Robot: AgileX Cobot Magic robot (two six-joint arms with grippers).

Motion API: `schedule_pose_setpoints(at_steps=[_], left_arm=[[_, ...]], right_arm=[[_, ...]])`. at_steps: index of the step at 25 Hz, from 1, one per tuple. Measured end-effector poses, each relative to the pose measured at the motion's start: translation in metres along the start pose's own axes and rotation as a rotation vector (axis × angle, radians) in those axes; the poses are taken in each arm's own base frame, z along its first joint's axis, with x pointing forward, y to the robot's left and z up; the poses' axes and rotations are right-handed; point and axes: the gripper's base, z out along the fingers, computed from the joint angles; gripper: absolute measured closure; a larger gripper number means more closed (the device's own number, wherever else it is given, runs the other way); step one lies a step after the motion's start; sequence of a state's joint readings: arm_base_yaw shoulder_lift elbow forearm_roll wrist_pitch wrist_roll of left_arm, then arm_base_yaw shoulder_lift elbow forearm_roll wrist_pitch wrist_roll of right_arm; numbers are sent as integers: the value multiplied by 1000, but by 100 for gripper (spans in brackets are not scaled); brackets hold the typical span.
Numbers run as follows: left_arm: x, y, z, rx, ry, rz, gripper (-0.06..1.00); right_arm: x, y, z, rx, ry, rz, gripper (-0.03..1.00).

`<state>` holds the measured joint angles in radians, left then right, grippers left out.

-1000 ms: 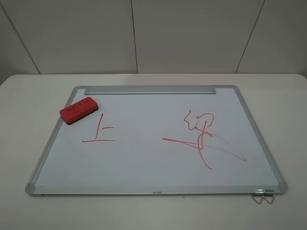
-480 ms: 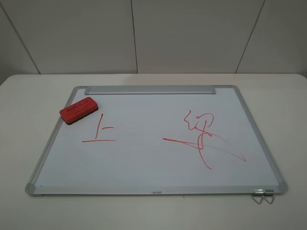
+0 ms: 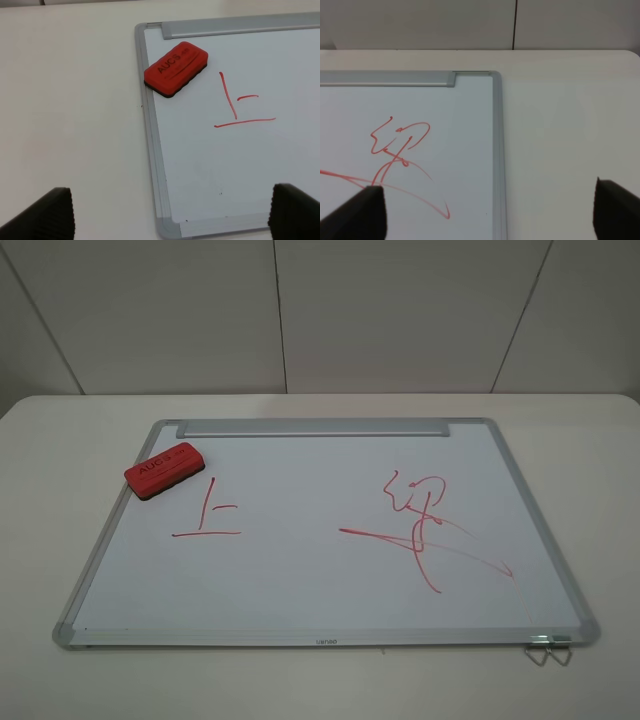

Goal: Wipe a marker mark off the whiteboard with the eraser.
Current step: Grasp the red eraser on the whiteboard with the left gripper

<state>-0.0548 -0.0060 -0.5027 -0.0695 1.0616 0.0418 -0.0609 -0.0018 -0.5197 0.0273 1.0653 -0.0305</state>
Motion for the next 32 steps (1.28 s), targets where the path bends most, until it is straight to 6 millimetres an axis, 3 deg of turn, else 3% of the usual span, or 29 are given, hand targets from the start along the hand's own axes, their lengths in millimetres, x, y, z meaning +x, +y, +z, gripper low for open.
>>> schedule_pose_setpoints(at_steps=[14, 17, 24, 27, 32], left_arm=[[0, 1, 0, -12, 0, 10, 17], [-5, 2, 8, -10, 62, 6, 17], [-41, 3, 61, 22, 332, 39, 17], [-60, 5, 98, 45, 468, 96, 17], [-78, 8, 175, 106, 655, 238, 17]], right_arm=[[0, 0, 0, 0, 0, 0, 26], [0, 0, 0, 0, 0, 0, 26], [0, 0, 0, 0, 0, 0, 26], [0, 0, 0, 0, 0, 0, 26], [0, 0, 0, 0, 0, 0, 26]])
